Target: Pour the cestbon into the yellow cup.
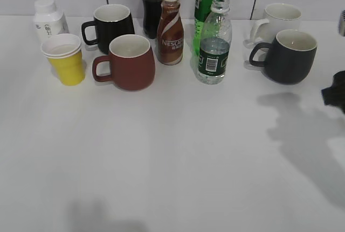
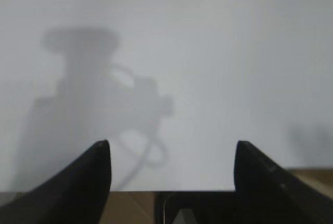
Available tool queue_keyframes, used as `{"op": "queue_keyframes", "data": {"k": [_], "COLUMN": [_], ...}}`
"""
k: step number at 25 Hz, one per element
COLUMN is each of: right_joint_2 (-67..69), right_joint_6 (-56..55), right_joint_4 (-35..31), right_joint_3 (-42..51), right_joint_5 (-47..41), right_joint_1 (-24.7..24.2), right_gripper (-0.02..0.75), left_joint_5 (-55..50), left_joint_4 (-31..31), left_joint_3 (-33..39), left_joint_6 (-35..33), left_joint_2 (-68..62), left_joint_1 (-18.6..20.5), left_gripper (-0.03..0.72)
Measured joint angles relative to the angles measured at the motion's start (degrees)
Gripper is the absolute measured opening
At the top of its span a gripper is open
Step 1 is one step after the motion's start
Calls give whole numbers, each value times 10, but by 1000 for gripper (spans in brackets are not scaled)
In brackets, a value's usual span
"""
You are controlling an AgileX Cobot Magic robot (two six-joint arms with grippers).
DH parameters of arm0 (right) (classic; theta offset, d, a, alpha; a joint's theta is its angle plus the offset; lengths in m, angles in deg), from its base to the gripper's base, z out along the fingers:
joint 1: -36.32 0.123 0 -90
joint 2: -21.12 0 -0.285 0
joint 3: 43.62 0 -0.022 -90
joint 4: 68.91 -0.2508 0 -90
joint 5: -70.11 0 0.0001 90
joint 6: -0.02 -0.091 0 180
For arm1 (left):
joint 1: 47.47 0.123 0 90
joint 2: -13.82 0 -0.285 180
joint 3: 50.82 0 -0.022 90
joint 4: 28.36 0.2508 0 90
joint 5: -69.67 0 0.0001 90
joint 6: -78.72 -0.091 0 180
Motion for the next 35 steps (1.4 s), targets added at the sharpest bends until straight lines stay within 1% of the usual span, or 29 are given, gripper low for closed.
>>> {"op": "queue_keyframes", "data": {"k": [2, 4, 7, 10, 12, 15, 19, 24, 27, 31, 35], "right_joint_2": [-26, -61, -123, -208, -283, -388, -519, -664, -717, -722, -722], "right_joint_6": [106, 179, 224, 246, 267, 279, 282, 284, 295, 309, 313], "right_joint_4": [-113, -191, -241, -266, -283, -297, -297, -290, -280, -277, -281], "right_joint_3": [-1, -1, 2, 15, 24, 35, 59, 67, 77, 84, 102], "right_joint_5": [-16, -57, -133, -192, -224, -270, -336, -381, -383, -377, -316], "right_joint_1": [16, 34, 52, 54, 54, 54, 54, 54, 54, 54, 54], "right_gripper": [470, 470, 470, 469, 469, 469, 469, 469, 469, 469, 469], "left_joint_5": [0, 0, 0, 0, 0, -1, -2, 13, 39, 74, 84], "left_joint_4": [-50, -78, -91, -91, -84, -64, -54, -53, -53, -55, -55], "left_joint_3": [0, 0, 0, 12, 34, 71, 102, 122, 128, 144, 149], "left_joint_6": [-62, -94, -117, -147, -156, -160, -160, -165, -170, -171, -172], "left_joint_2": [6, 19, 53, 107, 148, 209, 263, 282, 282, 284, 284], "left_joint_1": [0, 0, 0, 0, 0, 0, 0, 0, 0, 0, 0], "left_gripper": [558, 558, 558, 557, 553, 550, 549, 547, 547, 547, 547]}}
